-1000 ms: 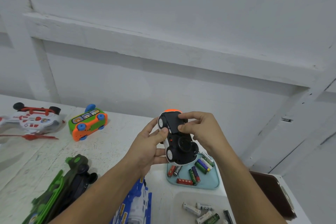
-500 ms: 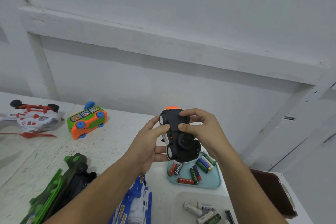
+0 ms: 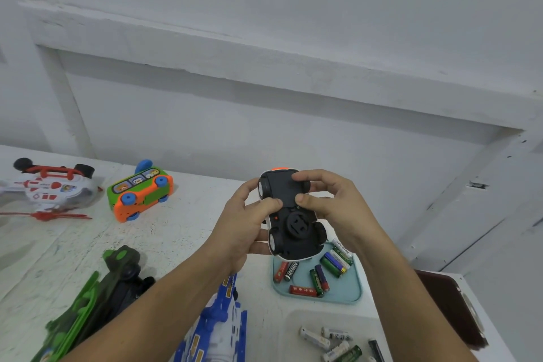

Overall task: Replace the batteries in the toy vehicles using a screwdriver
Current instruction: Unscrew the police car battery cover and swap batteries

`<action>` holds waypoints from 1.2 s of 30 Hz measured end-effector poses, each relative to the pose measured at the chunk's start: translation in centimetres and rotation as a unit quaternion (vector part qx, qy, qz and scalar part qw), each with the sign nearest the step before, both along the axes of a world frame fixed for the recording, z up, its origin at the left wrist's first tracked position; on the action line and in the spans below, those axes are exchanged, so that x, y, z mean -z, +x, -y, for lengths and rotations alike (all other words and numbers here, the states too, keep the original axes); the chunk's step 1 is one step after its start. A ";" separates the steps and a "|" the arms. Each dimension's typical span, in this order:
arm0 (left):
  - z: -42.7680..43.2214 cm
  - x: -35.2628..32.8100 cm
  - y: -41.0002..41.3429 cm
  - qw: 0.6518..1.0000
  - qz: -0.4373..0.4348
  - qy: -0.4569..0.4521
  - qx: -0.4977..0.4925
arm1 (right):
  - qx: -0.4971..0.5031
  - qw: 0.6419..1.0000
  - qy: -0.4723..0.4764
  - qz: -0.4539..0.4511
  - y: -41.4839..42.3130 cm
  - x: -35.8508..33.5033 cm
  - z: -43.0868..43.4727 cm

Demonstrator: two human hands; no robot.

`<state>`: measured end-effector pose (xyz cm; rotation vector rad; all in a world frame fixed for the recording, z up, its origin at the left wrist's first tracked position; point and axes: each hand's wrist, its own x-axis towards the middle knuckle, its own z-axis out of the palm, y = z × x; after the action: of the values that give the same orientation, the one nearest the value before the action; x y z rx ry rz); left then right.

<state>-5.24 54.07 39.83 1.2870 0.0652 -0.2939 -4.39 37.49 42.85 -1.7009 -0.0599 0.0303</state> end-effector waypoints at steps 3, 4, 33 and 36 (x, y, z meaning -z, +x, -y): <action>0.1 0.3 0.3 1.000 0.003 0.011 -0.002 | 0.004 1.000 0.000 -0.002 0.2 0.1 -0.1; 0.1 0.4 0.4 1.000 0.004 0.013 -0.002 | 0.006 1.000 0.006 -0.007 0.3 0.1 -0.1; 0.9 0.8 1.0 0.998 0.044 0.055 -0.006 | -0.026 0.998 0.049 -0.037 1.0 0.2 0.4; 0.9 0.7 0.9 0.998 0.042 0.054 -0.004 | -0.028 0.998 0.042 -0.037 0.9 0.2 0.4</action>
<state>-4.36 53.21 39.14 1.4044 0.0141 -0.2323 -3.47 37.09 42.64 -1.6133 -0.0520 0.1306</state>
